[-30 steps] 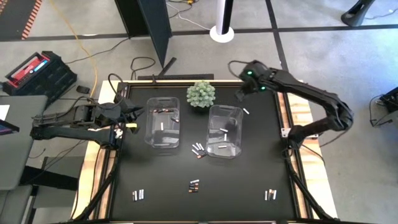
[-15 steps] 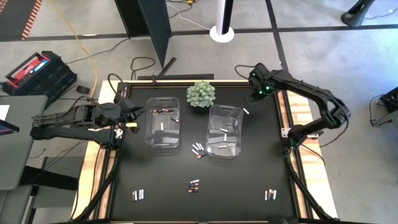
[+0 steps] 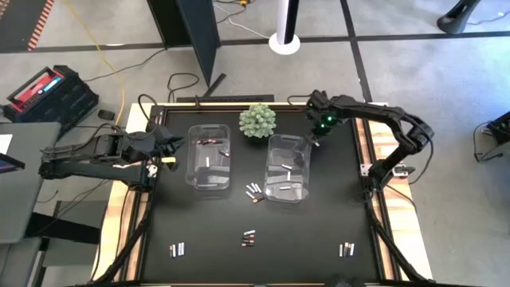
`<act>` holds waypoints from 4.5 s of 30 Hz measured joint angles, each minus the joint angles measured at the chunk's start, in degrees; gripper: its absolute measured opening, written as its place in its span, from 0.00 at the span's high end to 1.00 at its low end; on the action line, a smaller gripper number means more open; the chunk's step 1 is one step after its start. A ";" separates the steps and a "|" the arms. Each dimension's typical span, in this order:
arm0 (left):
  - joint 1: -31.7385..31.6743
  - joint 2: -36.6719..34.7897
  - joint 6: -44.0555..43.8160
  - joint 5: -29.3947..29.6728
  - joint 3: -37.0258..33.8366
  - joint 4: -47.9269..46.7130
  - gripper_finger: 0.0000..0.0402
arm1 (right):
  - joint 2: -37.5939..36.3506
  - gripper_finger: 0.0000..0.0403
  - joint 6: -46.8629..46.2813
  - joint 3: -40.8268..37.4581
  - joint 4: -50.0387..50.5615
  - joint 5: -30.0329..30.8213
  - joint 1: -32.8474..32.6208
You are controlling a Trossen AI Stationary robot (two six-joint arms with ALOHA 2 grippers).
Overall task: Sort batteries
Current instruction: Put the white-blue battery into the right transparent bin
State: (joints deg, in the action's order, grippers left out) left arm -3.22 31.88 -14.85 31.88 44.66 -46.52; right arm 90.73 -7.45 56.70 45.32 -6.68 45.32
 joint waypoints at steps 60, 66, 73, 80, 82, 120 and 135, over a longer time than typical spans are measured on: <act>0.02 0.00 -0.87 0.02 0.01 -3.80 0.82 | 6.93 0.43 -11.09 -0.34 -5.54 8.35 -7.19; 0.02 0.00 -0.94 0.02 0.02 -3.80 0.82 | 3.91 0.44 -10.64 -0.34 -4.97 8.33 -7.41; 0.02 -0.01 -1.03 0.02 0.01 -3.77 0.82 | -1.84 0.44 -12.42 -0.23 -1.90 12.57 -5.43; 0.00 0.00 -1.31 0.02 0.02 -3.76 0.82 | 4.11 0.44 -12.50 -0.31 0.98 12.94 -2.12; 0.02 0.00 -2.20 0.02 0.00 -3.74 0.82 | 5.75 0.44 -12.75 -0.32 0.74 12.94 -2.04; 0.02 -0.01 -4.58 0.02 0.02 -3.74 0.82 | -4.69 0.95 -13.15 -0.74 9.50 10.93 -1.91; 0.02 -0.01 -8.53 0.00 0.02 -3.70 0.82 | -26.42 0.94 -21.13 -0.45 8.78 11.09 -14.37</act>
State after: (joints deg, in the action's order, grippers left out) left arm -3.20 31.87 -23.38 31.88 44.69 -50.22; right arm 64.31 -28.58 56.25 54.10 4.40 30.95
